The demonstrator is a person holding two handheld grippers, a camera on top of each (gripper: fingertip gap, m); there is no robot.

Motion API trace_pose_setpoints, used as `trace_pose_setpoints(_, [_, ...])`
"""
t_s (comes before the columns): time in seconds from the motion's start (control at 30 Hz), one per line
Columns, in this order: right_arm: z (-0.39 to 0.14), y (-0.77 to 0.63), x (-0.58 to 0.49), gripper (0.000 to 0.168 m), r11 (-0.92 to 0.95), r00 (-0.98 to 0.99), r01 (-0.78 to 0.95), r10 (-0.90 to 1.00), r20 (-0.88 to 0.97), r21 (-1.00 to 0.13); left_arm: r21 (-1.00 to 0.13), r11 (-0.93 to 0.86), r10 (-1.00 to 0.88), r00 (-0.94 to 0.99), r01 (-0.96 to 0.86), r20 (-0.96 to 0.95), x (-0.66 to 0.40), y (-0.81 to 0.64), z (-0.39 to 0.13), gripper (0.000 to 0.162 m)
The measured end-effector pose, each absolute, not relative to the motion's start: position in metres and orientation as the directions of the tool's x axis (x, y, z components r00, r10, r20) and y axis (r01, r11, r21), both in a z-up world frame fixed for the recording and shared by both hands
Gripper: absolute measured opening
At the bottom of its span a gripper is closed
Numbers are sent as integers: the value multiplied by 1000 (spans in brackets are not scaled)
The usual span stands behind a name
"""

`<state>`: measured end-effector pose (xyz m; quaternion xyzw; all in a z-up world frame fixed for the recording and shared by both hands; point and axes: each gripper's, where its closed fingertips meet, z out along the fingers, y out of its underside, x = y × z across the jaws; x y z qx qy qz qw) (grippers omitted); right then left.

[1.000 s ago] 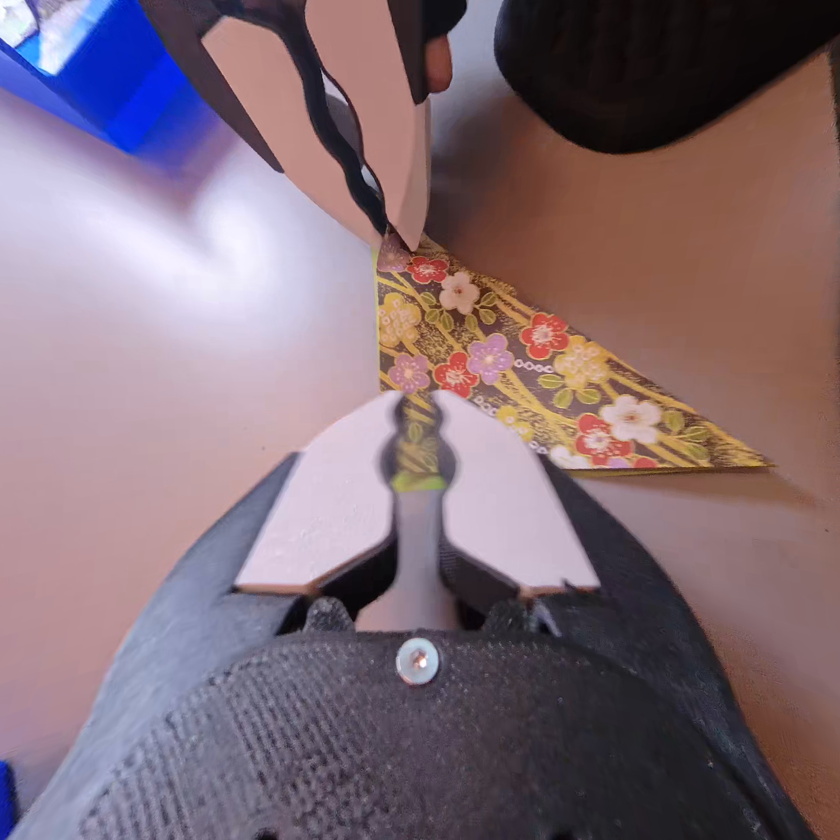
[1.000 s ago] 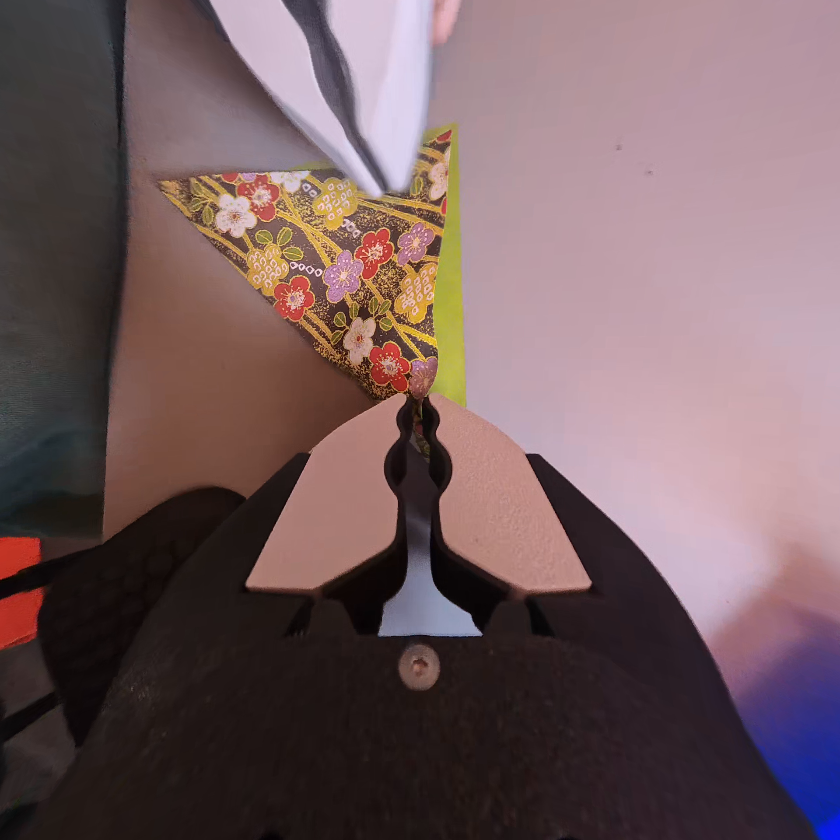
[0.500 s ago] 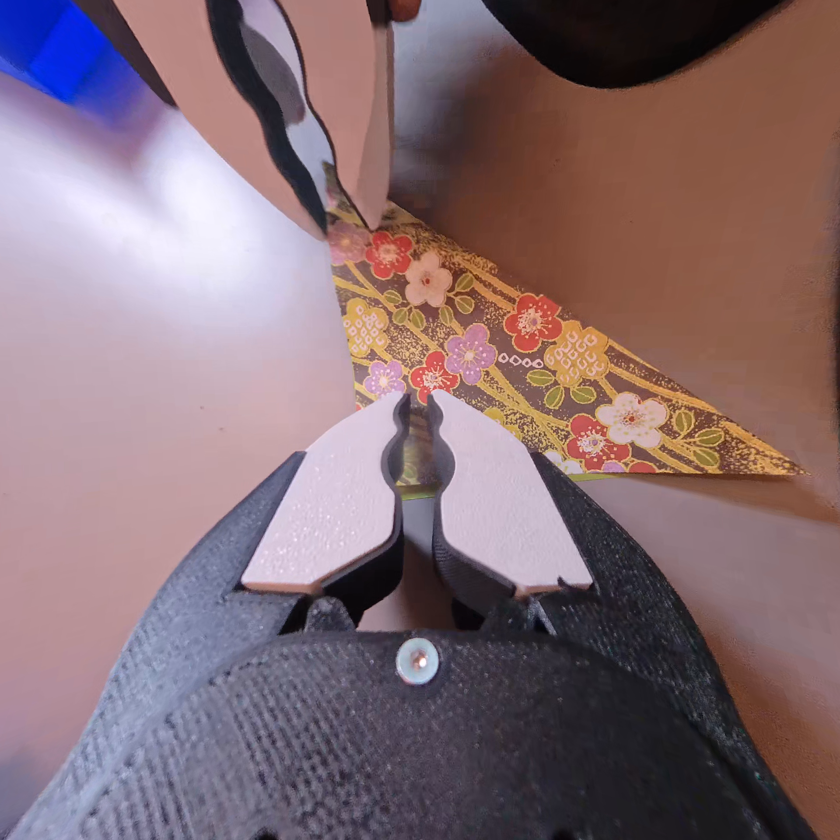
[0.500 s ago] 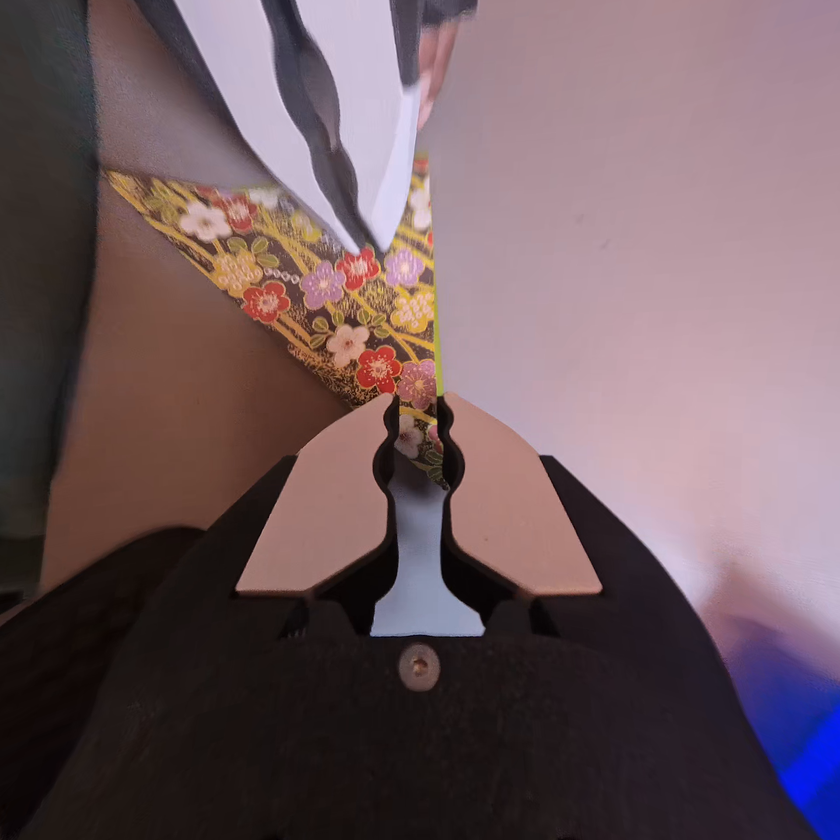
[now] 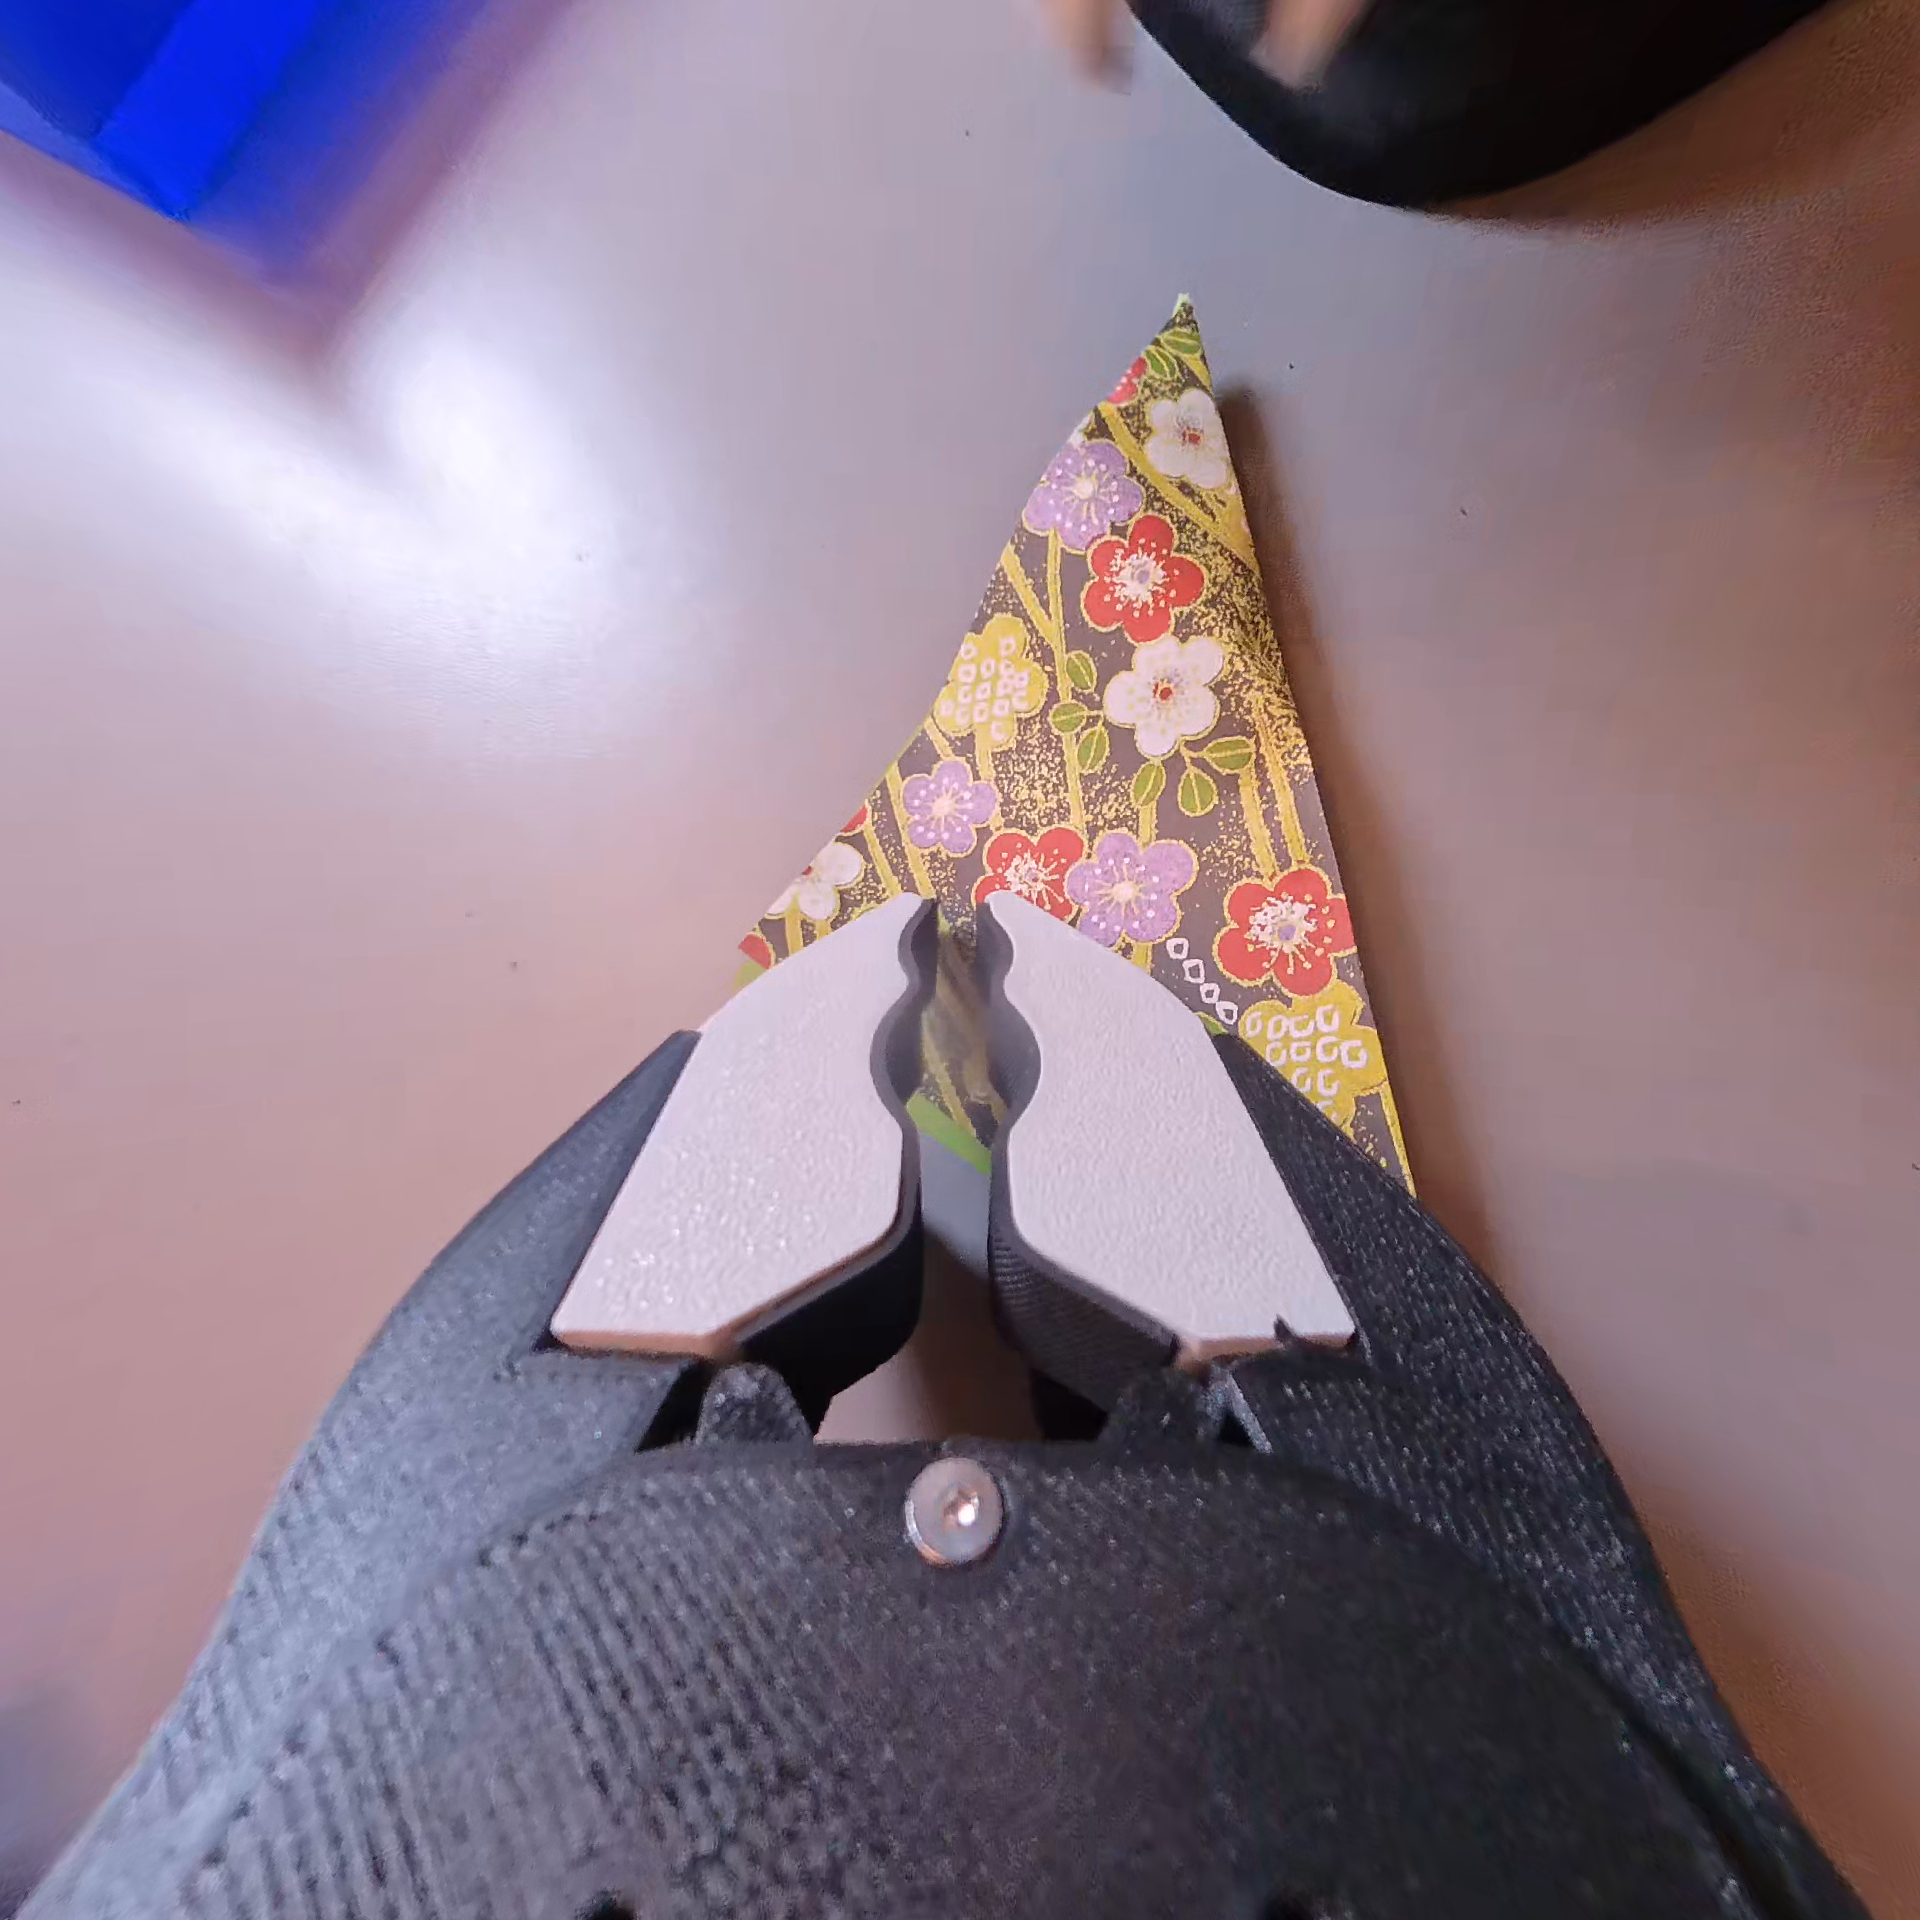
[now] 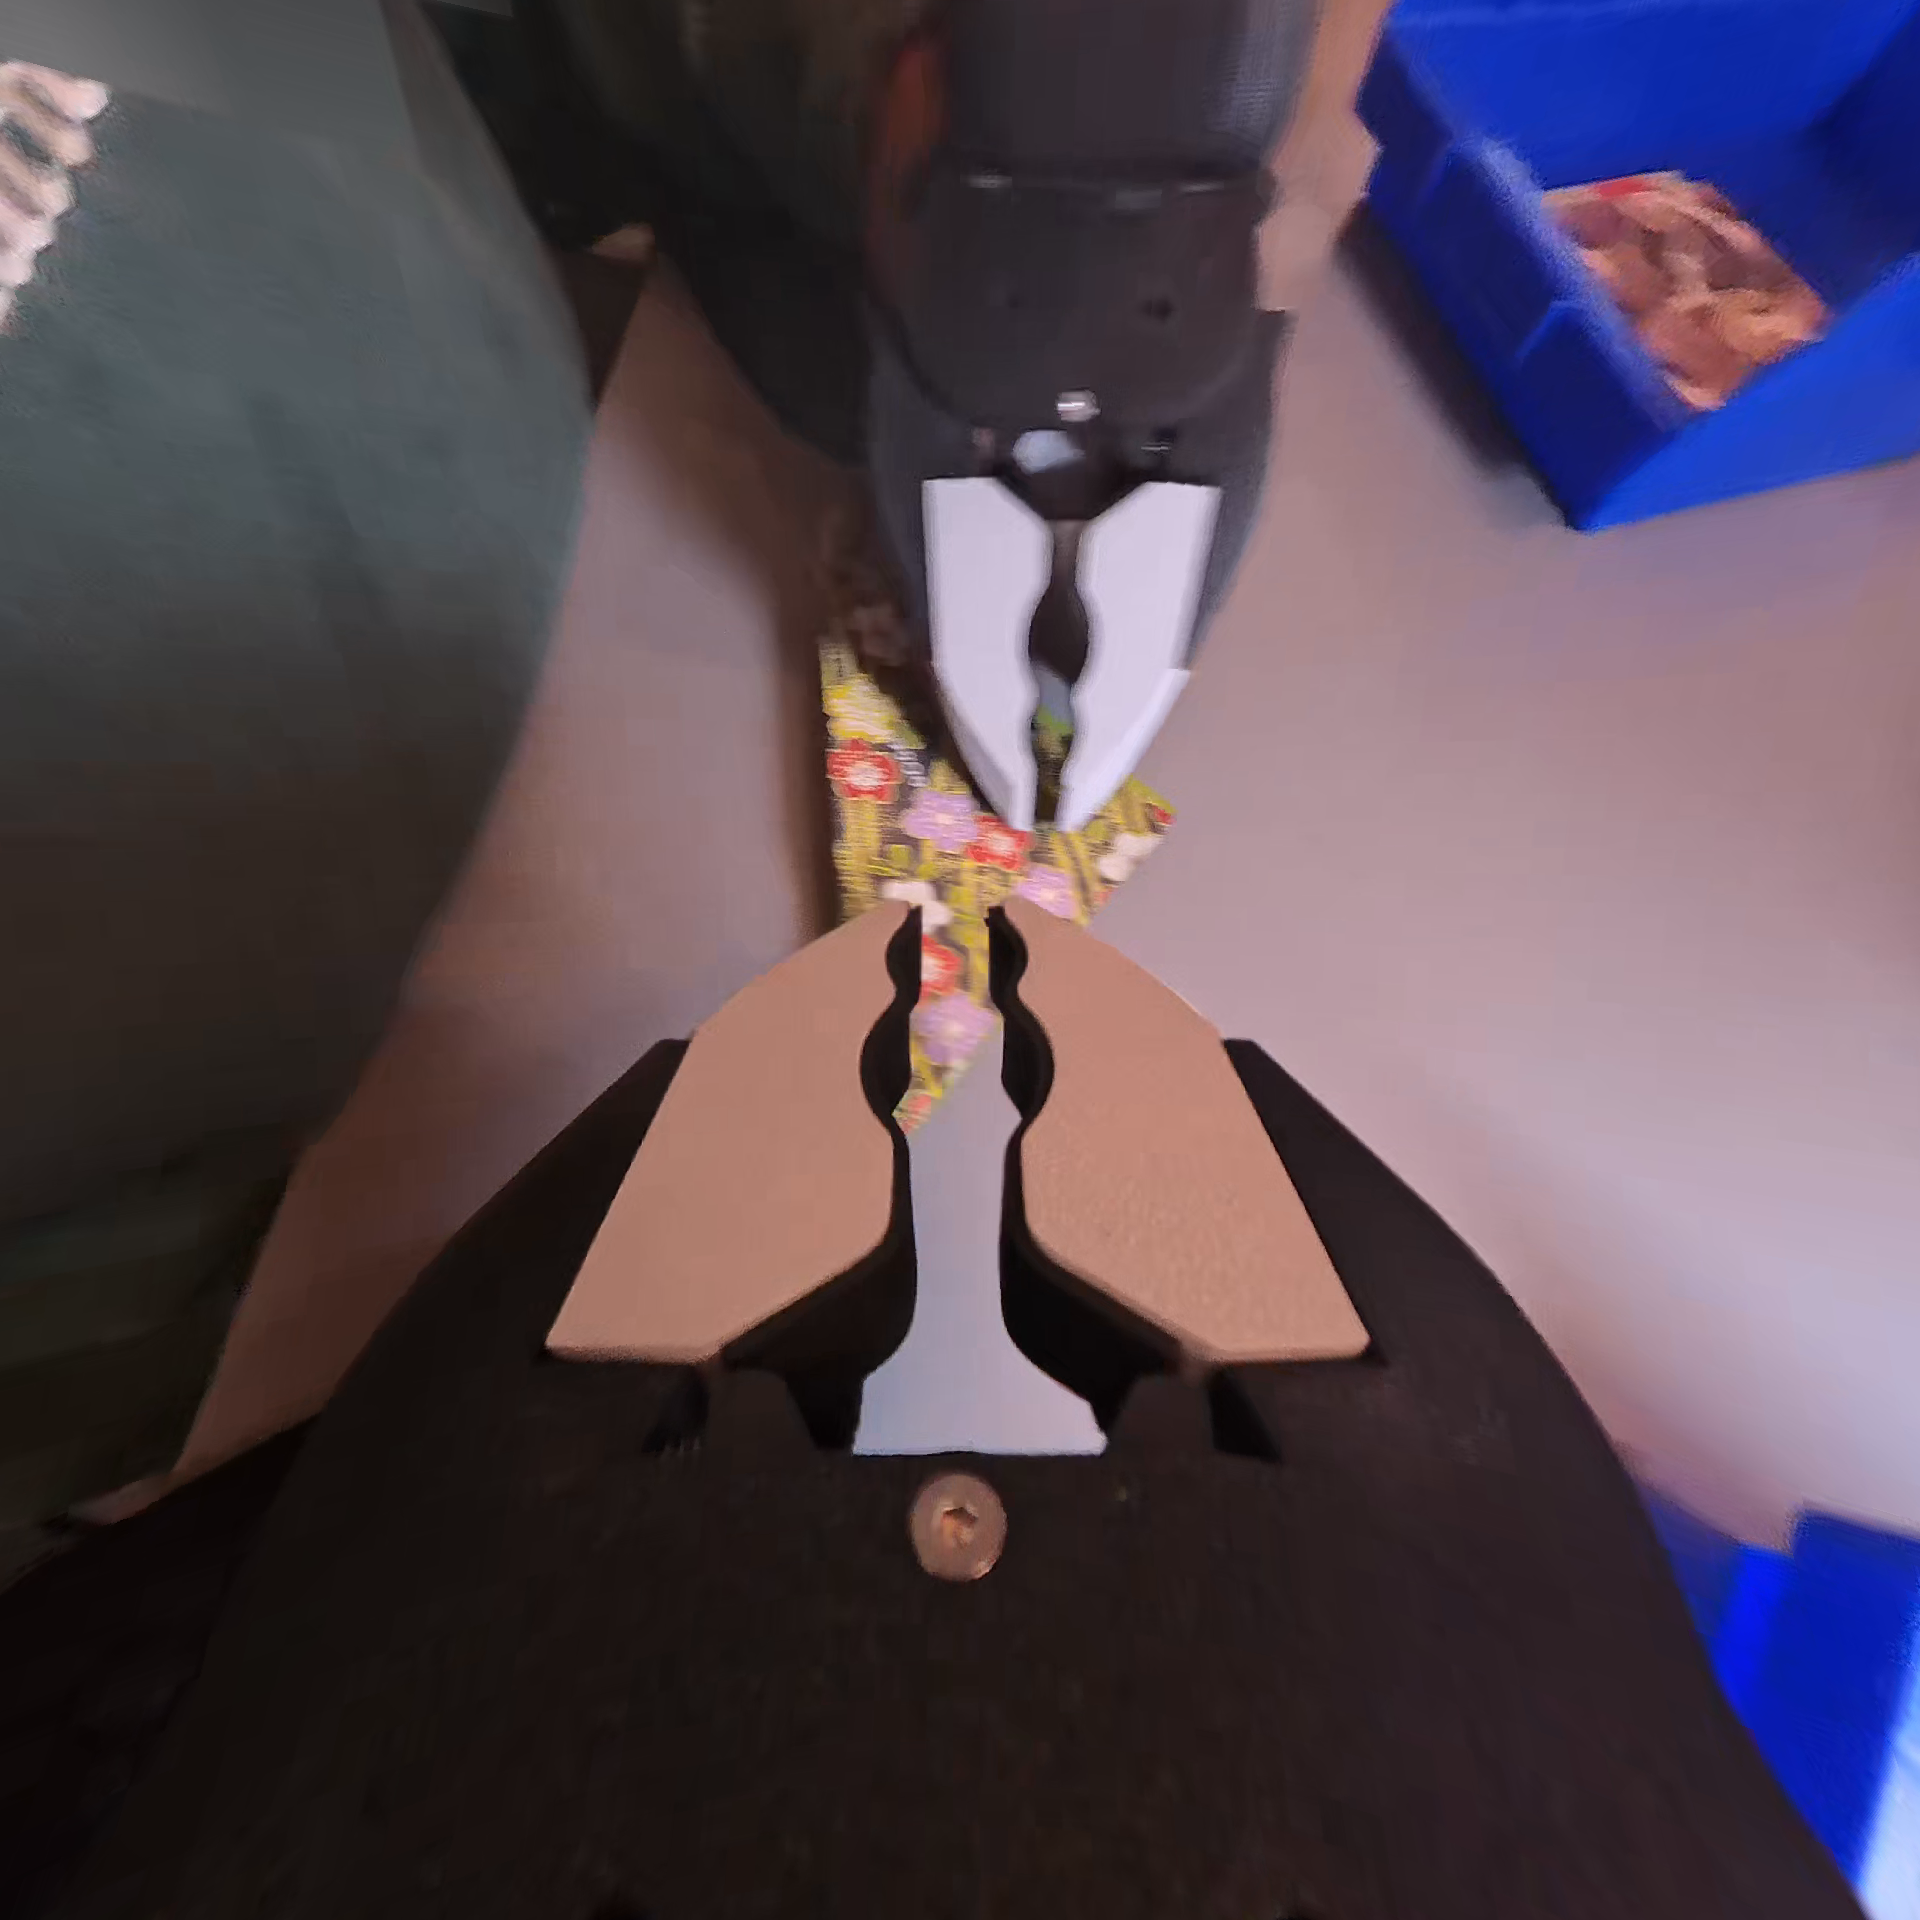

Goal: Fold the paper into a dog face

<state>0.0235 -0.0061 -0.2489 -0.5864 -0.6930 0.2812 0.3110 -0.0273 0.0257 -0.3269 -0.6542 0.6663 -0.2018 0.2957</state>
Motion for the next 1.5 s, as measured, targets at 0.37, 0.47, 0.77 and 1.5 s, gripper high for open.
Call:
trace_pose_setpoints(0.37, [-327, -27, 1, 0, 120, -185, 807, 981, -54, -578, -659, 89, -985, 31, -747, -168, -29, 29, -325, 12])
trace_pose_setpoints(0.47, [-328, -25, -2, 0, 60, -155, 821, 981, -121, -568, -707, 111, -989, -9, -699, -147, -24, 17, -312, 10])
trace_pose_setpoints(0.77, [-328, -24, -4, 0, 23, -132, 848, 977, -169, -530, -647, 210, -977, -185, -733, -108, -19, -24, -328, 0])
trace_pose_setpoints(1.5, [-329, -22, 5, 0, 17, -84, 848, 991, -104, -529, -650, 183, -983, -154, -737, -102, -21, -24, -329, 0])
